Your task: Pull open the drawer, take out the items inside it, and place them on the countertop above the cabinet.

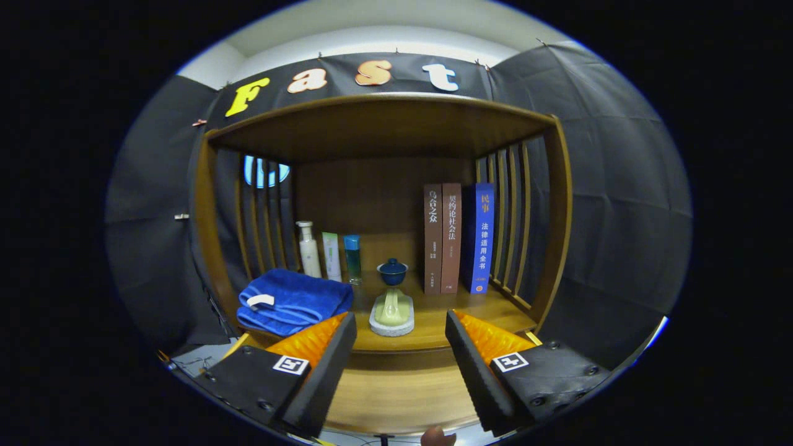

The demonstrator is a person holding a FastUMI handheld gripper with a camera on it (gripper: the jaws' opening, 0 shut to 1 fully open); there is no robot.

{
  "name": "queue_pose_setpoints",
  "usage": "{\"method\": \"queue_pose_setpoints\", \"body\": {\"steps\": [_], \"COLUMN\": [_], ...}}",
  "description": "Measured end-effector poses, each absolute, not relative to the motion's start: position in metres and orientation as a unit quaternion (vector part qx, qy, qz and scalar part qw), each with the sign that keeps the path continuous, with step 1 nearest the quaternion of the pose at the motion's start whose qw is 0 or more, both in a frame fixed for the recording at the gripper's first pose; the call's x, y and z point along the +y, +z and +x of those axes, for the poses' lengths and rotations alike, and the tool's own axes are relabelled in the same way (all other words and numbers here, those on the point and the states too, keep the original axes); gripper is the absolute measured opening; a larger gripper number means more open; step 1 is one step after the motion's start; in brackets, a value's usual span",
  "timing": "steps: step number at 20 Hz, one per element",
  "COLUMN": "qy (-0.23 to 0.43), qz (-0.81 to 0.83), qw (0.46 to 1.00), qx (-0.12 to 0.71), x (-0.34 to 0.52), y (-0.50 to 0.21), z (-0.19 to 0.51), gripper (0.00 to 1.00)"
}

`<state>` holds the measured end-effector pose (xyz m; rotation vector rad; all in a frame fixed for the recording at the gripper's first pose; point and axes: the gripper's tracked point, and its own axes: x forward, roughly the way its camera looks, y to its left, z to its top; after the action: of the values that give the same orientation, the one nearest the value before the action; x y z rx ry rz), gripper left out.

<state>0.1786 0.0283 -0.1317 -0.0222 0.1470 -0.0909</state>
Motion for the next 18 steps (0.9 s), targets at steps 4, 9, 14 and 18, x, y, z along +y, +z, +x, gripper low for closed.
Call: {"method": "queue_pose_setpoints", "body": {"steps": [4, 9, 14, 18], "qy": [-0.018, -0.023, -0.032, -0.036], "qz": [0.005, 0.016, 0.008, 0.007], "qw": [0.996, 0.996, 0.992, 0.991], "qx": [0.085, 0.086, 0.123, 0.127], "x": [0.053, 0.059, 0.055, 0.048], "y": [-0.172, -0.231, -0.305, -0.328], "z": [0.126, 0.085, 0.076, 0.093], "gripper": [0.98, 0.98, 0.98, 0.98]}}
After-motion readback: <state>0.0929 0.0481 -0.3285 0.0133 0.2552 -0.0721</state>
